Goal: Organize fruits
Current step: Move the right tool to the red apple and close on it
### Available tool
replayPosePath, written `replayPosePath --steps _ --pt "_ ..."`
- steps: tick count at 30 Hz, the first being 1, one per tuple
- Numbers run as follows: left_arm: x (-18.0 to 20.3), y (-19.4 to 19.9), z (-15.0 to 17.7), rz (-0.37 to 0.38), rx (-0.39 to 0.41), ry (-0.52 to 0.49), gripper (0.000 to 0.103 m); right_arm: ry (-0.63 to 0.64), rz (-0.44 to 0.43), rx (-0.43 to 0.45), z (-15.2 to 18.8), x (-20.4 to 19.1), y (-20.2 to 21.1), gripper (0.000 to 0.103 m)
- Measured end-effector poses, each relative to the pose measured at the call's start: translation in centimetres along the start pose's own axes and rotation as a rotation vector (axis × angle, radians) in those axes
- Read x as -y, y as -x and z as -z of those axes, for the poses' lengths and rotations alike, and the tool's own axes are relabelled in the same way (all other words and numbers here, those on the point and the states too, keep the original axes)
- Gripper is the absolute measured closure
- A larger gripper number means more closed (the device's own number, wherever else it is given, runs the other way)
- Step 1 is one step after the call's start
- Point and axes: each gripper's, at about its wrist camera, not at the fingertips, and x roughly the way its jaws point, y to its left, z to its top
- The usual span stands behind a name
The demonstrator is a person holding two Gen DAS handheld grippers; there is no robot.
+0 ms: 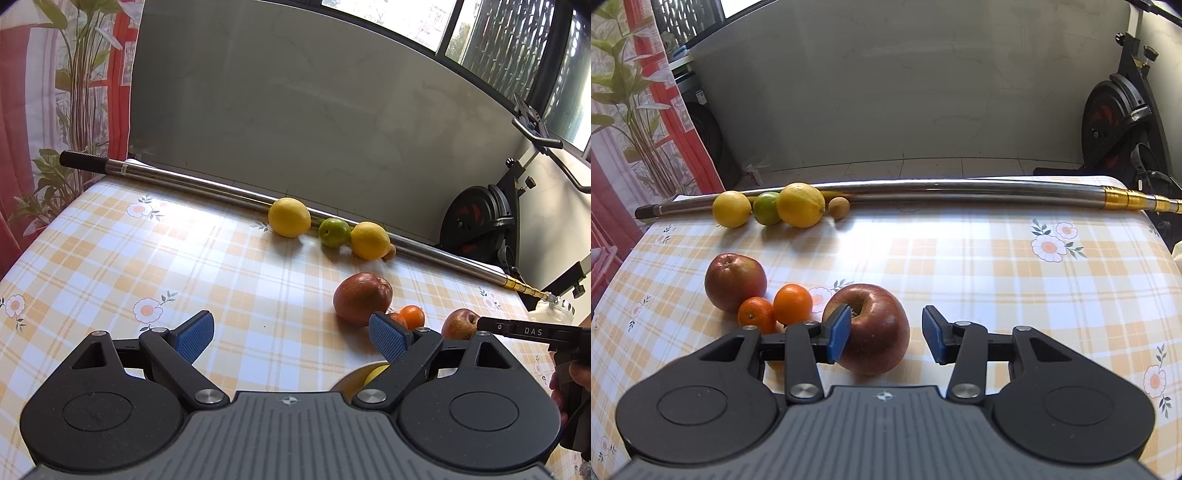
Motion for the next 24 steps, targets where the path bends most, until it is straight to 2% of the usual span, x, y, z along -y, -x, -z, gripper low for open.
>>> replayPosePath --steps 4,8,10,12,18,24 --pt "0.0 0.0 0.0 0.0 -0.005 0.0 0.011 -0.044 -0.007 0.001 0.1 0.6 0.1 0.057" --pt "0.0 -0.1 0.0 -0.003 -0.004 -0.002 0.01 -0.029 -0.027 0.012 0.2 0.1 0.5 0.055" --pt "0.0 -0.1 0.0 -0.003 -0.004 -0.003 0.01 -0.004 -0.027 0.026 0.3 -0.4 0.7 0.046" --pt "0.1 -0.1 0.0 -0.005 -0.004 -0.004 0.01 0.027 -0.023 0.028 0.3 -1.0 0.7 0.044" --pt "0.1 -0.1 -0.1 -0.008 -0.005 -0.007 0.011 0.043 0.0 -0.017 0.0 -1.4 -1.1 0.034" --pt "0.0 -0.3 -0.1 -0.013 -0.011 -0.003 0.01 0.028 0.007 -0.06 0.0 -1.1 -3.0 0.034"
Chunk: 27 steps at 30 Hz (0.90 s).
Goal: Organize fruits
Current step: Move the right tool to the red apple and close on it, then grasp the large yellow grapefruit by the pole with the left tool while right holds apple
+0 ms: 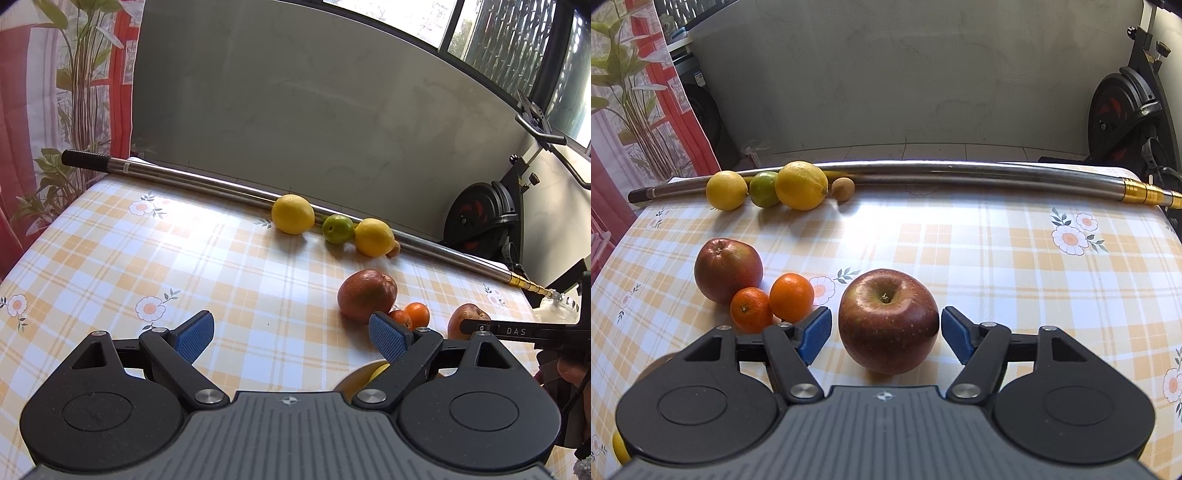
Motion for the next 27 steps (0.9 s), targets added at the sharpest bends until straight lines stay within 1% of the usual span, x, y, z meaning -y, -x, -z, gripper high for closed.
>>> replayPosePath --steps 6,9,10,15,21,27 --pt "0.1 -0.2 0.1 -0.001 -0.007 -0.005 0.01 -0.016 -0.004 -0.016 0.1 0.4 -1.1 0.035" --pt "-0.1 -0.4 0.1 -0.003 -0.011 -0.001 0.011 -0.023 -0.005 -0.017 0.1 0.4 -1.3 0.035" --pt "-0.2 -0.5 0.1 -0.003 -0.013 0.001 0.011 -0.025 -0.006 -0.017 0.1 0.4 -1.3 0.038" --pt "-0.2 -0.6 0.1 -0.007 -0.02 0.001 0.011 -0.021 -0.001 -0.009 0.2 0.3 -1.3 0.038" --pt "-0.4 -0.6 0.1 -0.009 -0.027 0.003 0.011 -0.004 0.014 0.004 0.6 -0.2 -0.8 0.039" --pt "-0.4 -0.7 0.1 -0.009 -0.03 -0.004 0.011 -0.028 -0.015 0.004 2.1 -0.5 0.4 0.039"
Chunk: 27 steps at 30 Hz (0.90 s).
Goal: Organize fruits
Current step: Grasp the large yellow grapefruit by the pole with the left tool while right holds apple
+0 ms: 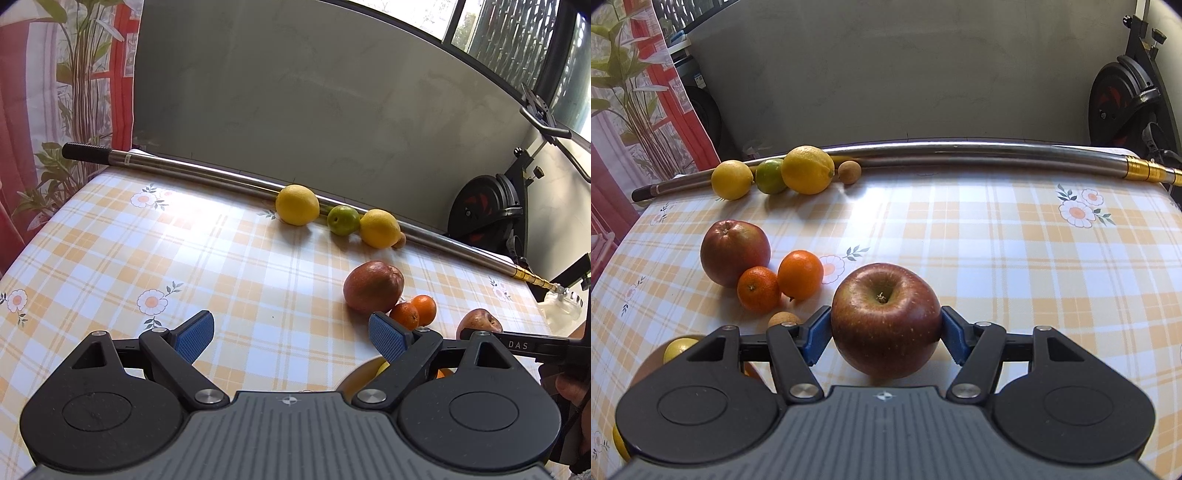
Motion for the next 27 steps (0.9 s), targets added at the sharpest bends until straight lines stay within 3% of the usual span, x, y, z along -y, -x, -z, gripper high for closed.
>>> replayPosePath --steps 10,18,27 --pt "-1.3 0.0 -2.1 -0.01 0.007 -0.001 0.011 -0.081 -0.011 0.055 1.8 0.1 3.1 0.039" --pt "-1.6 -0.1 -4.7 -0.002 0.035 -0.062 0.011 -0.115 0.005 0.104 2.1 -0.4 5.3 0.039" --pt "-1.4 -2.9 -6.6 0.006 0.041 -0.048 0.011 -0.16 0.022 0.125 2.3 -0.5 6.2 0.039"
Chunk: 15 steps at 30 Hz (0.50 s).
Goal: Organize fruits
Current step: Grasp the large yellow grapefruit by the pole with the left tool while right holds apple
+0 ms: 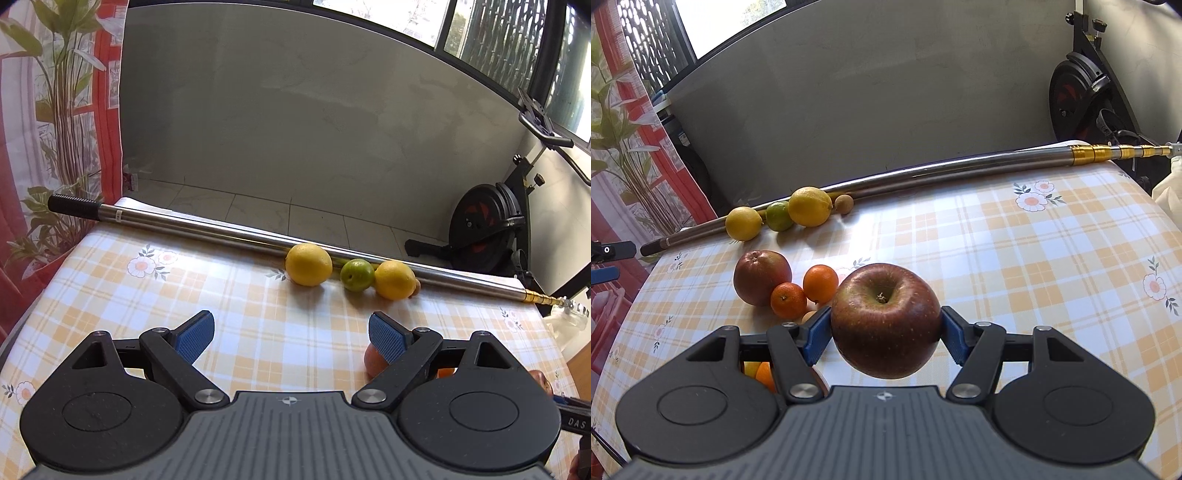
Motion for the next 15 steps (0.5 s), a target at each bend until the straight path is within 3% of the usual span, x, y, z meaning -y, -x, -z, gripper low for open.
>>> replayPosePath --steps 15 --pt "0.0 -13.7 -4.9 0.053 -0.104 0.312 0.018 -0.069 0.018 -0.027 -0.4 2.0 -0.5 0.039"
